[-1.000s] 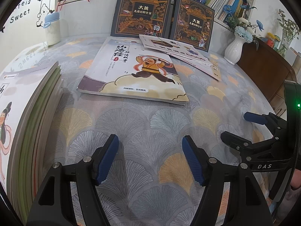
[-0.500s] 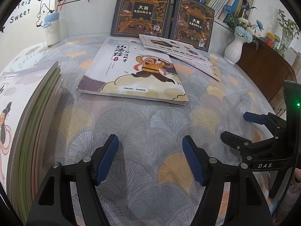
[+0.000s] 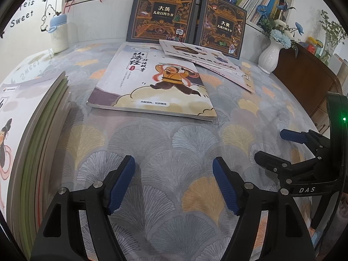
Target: Organize books
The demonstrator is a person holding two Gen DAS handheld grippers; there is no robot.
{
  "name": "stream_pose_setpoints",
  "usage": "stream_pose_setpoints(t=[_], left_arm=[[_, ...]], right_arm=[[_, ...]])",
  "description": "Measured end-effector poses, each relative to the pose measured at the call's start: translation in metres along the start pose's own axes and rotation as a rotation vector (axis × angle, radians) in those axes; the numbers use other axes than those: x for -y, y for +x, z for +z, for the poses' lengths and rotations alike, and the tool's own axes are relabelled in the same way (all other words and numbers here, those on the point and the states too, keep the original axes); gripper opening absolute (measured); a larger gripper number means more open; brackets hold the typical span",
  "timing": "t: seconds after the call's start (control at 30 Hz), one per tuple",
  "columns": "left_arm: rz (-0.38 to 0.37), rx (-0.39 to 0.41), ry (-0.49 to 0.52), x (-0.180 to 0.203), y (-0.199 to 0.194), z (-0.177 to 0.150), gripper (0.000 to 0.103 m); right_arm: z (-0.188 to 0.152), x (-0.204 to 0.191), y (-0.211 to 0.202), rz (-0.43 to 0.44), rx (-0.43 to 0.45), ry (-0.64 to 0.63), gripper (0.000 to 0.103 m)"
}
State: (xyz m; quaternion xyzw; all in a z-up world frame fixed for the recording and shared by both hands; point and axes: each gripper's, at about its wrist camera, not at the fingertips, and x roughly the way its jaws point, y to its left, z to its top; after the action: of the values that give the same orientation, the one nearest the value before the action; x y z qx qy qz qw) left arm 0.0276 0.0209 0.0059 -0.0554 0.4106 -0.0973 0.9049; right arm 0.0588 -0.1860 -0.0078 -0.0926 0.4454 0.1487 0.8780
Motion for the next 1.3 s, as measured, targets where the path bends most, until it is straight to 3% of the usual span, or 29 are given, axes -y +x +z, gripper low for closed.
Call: stream_pose_setpoints(t=[1.3], left_arm=[[-0.001,0.003,0.005,0.0050,0.0025,-0.0014,0.075]], right_arm=[[0.0001,0.0005,0.0001,0.000,0.001,-0.001,0.103]])
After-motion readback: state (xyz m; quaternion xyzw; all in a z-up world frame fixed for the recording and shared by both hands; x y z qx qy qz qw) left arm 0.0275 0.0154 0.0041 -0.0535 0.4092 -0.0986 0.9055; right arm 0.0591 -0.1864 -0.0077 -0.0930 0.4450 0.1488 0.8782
